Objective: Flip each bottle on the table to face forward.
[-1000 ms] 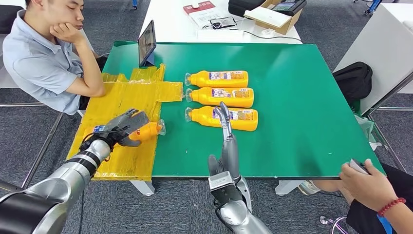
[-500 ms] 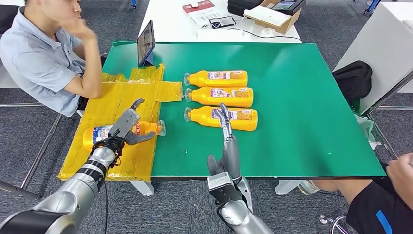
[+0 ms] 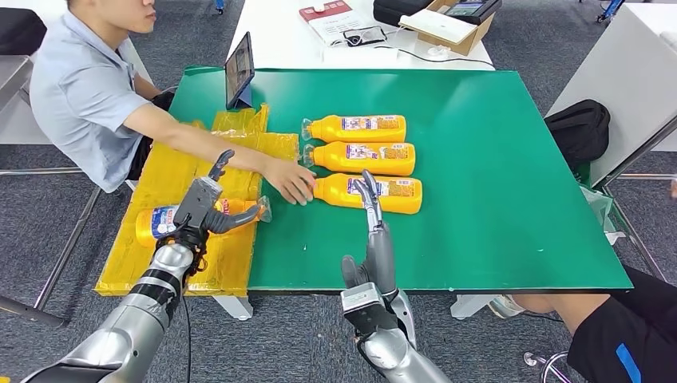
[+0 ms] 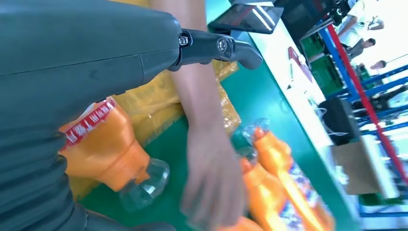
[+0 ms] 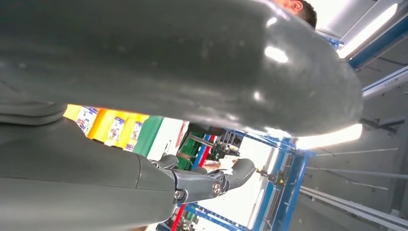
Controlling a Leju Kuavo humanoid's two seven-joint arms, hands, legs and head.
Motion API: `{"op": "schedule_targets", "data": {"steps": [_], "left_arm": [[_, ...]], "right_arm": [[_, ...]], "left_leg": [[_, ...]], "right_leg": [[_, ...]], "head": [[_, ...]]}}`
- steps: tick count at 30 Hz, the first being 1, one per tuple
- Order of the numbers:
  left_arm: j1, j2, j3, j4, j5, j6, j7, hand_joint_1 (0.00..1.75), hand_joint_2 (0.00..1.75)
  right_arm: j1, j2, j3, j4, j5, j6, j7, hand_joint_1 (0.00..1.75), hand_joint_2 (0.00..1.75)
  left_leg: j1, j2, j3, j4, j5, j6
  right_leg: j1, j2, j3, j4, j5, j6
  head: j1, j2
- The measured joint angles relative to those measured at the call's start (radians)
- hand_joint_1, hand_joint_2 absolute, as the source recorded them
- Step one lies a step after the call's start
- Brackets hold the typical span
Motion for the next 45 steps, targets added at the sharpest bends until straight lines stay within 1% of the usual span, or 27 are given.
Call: {"op": "schedule_targets", "data": {"steps": [3,5,7,9,12,16,20,22,25,30,36,44,45], "left_arm": [[0.057,-0.029,0.007,-0.113,0.138,-0.057,0.012,0.0,1.75],[0.101,-0.05,0.007,-0.211,0.27,-0.096,0.035,0.0,1.75],[0.144,-0.067,0.007,-0.308,0.433,-0.134,0.065,0.0,1.75],[0.185,-0.076,0.007,-0.399,0.575,-0.151,0.083,0.0,1.75],[0.236,-0.079,0.013,-0.513,0.671,-0.127,0.093,0.0,1.75],[0.293,-0.082,0.039,-0.614,0.707,-0.058,0.096,0.0,1.75],[0.342,-0.083,0.059,-0.692,0.646,0.032,0.055,0.0,1.75],[0.364,-0.083,0.061,-0.73,0.599,0.073,0.05,0.0,1.75],[0.387,-0.084,0.057,-0.772,0.583,0.104,0.08,0.0,1.75],[0.408,-0.084,0.026,-0.812,0.548,0.162,0.114,0.0,1.75],[0.409,-0.082,-0.001,-0.815,0.527,0.187,0.121,0.0,1.75],[0.407,-0.081,-0.012,-0.815,0.508,0.195,0.114,0.0,1.75],[0.407,-0.081,-0.013,-0.815,0.504,0.195,0.114,0.0,1.75]], "right_arm": [[0.005,-0.004,-0.001,-0.001,0.031,-0.004,0.0,0.0,0.0],[0.003,-0.009,-0.008,0.012,0.075,0.036,0.002,0.0,0.0],[-0.002,-0.014,-0.027,0.049,0.153,0.092,0.012,0.0,0.87],[-0.013,-0.024,-0.05,0.105,0.246,0.119,0.031,0.0,1.75],[-0.048,-0.049,-0.088,0.197,0.354,0.12,0.089,0.0,1.75],[-0.12,-0.078,-0.144,0.318,0.466,0.114,0.207,0.0,1.75],[-0.213,-0.1,-0.186,0.459,0.564,0.107,0.295,0.0,1.75],[-0.255,-0.106,-0.2,0.532,0.593,0.107,0.33,0.0,1.75],[-0.296,-0.111,-0.214,0.627,0.625,0.106,0.377,0.0,1.75],[-0.318,-0.115,-0.233,0.746,0.671,0.092,0.457,0.0,1.75],[-0.354,-0.118,-0.253,0.831,0.672,0.176,0.497,0.0,1.75],[-0.393,-0.121,-0.255,0.883,0.7,0.213,0.533,0.0,1.75],[-0.398,-0.121,-0.255,0.887,0.712,0.218,0.544,0.07,1.75]], "left_leg": [[0.0,0.0,-0.001,0.0,0.0,0.0],[0.0,0.0,-0.001,0.0,-0.001,0.0],[0.0,0.0,-0.002,0.0,-0.001,0.0],[-0.001,0.0,-0.002,0.0,-0.001,0.0],[0.0,0.0,-0.002,0.0,-0.001,0.0],[0.0,0.0,-0.002,0.0,0.0,0.0],[0.0,0.0,-0.002,0.0,0.0,0.001],[0.0,0.0,-0.002,0.0,0.0,0.001],[0.0,0.0,-0.002,0.0,0.0,0.001],[0.0,0.0,-0.002,0.0,0.0,0.001],[0.0,0.0,-0.001,0.0,0.0,0.001],[0.0,0.001,0.0,0.0,0.0,0.001],[0.0,0.001,0.0,0.0,0.0,0.001]], "right_leg": [[0.0,0.0,0.0,0.0,0.0,0.0],[0.0,0.0,-0.001,0.0,0.0,0.0],[0.0,0.0,-0.001,-0.001,0.0,0.0],[0.0,0.0,-0.001,-0.001,0.0,0.0],[0.0,0.0,-0.001,-0.001,0.0,0.0],[0.0,0.0,-0.001,-0.001,0.0,0.0],[0.0,0.0,-0.001,-0.001,0.001,0.001],[0.0,0.0,-0.001,-0.001,0.001,0.001],[0.0,0.0,-0.001,-0.001,0.0,0.001],[0.0,0.0,-0.001,-0.001,0.0,0.001],[0.0,0.0,-0.001,-0.001,0.0,0.0],[0.0,0.001,0.0,-0.001,0.0,0.0],[0.0,0.001,0.0,-0.001,0.0,0.0]], "head": [[0.0,0.0],[0.0,0.0],[0.0,0.0],[0.0,0.0],[0.0,0.0],[0.0,0.0],[0.0,0.0],[0.0,0.0],[0.0,0.0],[0.0,0.0],[0.0,0.0],[0.0,0.0],[0.0,0.0]]}}
